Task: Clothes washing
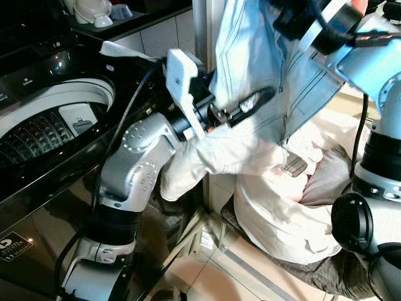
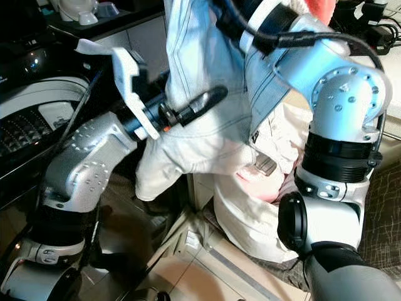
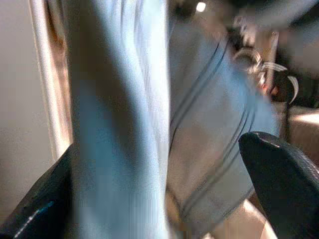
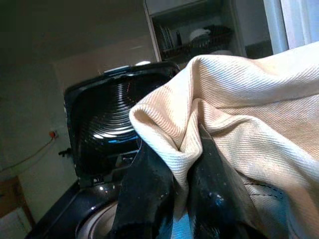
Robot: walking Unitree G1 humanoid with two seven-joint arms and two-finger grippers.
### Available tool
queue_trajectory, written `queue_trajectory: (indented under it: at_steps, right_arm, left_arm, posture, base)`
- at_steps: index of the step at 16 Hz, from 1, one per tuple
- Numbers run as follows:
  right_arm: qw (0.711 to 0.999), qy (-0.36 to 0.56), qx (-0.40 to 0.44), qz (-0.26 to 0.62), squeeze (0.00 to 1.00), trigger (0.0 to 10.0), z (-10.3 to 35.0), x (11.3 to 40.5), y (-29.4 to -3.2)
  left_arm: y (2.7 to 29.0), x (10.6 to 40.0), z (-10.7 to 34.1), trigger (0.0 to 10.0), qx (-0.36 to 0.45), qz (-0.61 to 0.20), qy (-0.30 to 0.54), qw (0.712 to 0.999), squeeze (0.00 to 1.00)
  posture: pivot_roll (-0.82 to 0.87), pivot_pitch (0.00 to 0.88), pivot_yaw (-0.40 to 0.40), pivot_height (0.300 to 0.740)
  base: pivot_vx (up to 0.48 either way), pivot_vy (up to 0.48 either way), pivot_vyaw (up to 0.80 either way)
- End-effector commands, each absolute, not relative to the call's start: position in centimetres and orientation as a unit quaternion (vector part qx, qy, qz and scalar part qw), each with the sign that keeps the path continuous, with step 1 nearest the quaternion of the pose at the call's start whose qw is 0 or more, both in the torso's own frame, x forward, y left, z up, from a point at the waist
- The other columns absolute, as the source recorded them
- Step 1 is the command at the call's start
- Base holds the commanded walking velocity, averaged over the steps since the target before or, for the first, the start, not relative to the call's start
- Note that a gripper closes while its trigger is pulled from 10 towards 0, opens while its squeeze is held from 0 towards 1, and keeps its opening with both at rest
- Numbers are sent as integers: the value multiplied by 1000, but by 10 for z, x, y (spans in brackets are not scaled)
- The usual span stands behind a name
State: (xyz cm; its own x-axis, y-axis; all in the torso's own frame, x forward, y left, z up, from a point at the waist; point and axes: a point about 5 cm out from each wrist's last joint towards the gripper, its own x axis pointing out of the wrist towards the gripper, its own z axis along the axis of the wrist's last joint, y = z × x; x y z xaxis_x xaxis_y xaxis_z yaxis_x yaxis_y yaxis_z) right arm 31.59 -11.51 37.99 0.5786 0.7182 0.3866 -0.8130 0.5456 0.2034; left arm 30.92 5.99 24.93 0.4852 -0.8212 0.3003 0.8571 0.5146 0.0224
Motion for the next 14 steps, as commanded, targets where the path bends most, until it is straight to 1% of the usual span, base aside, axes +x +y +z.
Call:
queue_trajectory:
  at_steps: [1,4,6,14]
  right_arm:
    - [849,-177,188,460,0,0,400,305,-113]
    - [848,-178,190,461,0,0,400,302,-113]
    - [848,-178,190,462,0,0,400,300,-112]
    - [846,-176,196,465,0,0,397,300,-109]
  left_arm:
    - [61,312,242,0,-58,-479,-117,868,0]
    - [67,316,241,0,-65,-465,-113,876,0]
    - [72,321,236,0,-56,-436,-108,892,0]
    - [76,319,230,0,-52,-431,-97,896,0]
  posture:
    - [-11,0,67,740]
    - [-16,0,71,740]
    - [-18,0,73,740]
    - [0,0,61,740]
  base:
    - [0,0,0]
    - [0,0,0]
    - [0,0,0]
    - [0,0,0]
